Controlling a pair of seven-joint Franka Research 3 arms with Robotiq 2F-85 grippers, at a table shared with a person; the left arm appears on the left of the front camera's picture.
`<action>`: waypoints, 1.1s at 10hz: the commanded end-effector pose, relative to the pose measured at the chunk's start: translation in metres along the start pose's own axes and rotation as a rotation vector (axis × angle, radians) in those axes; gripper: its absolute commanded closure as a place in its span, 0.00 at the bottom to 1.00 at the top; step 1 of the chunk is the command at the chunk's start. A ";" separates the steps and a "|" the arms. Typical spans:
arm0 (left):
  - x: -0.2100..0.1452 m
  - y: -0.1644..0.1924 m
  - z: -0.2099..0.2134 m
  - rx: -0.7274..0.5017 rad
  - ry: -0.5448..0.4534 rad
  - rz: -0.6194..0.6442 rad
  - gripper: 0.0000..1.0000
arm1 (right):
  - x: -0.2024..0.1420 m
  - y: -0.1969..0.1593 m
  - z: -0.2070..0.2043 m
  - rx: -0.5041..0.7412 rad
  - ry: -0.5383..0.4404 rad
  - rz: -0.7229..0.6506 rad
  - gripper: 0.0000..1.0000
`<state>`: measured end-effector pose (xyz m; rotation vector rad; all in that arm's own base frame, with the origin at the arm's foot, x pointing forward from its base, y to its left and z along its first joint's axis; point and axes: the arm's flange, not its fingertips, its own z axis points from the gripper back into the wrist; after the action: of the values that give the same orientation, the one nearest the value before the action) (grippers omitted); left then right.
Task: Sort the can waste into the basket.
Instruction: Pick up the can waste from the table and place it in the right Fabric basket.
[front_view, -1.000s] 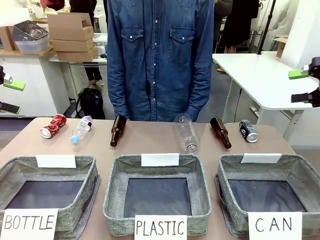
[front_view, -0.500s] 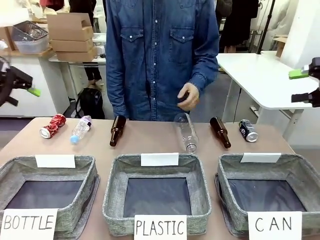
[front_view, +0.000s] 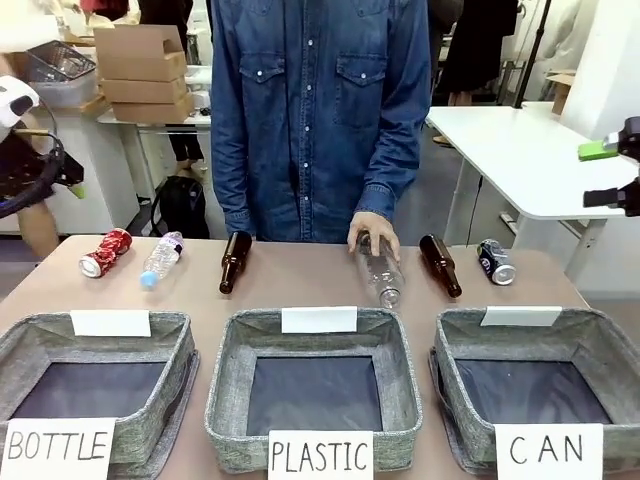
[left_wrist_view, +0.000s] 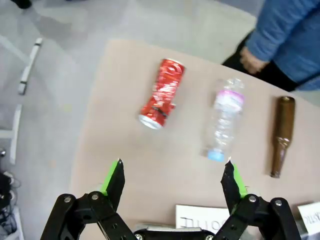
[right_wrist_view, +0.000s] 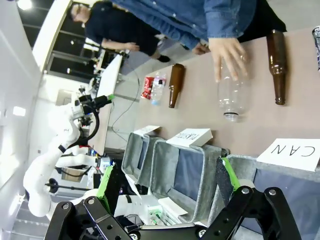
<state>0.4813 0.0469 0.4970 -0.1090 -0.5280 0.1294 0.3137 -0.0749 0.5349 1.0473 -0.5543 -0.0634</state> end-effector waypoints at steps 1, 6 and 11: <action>0.002 0.011 -0.004 0.046 -0.006 0.015 0.00 | 0.005 0.001 -0.003 0.027 -0.013 0.027 0.00; 0.063 0.055 -0.131 -0.101 0.217 -0.369 0.00 | 0.005 0.001 -0.003 0.027 -0.013 0.027 0.00; 0.070 0.055 -0.209 -0.194 0.353 -0.346 0.00 | 0.005 0.001 -0.003 0.027 -0.013 0.027 0.00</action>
<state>0.6317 0.0968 0.3454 -0.2065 -0.2039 -0.2763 0.3145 -0.0744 0.5346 1.0529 -0.5564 -0.0616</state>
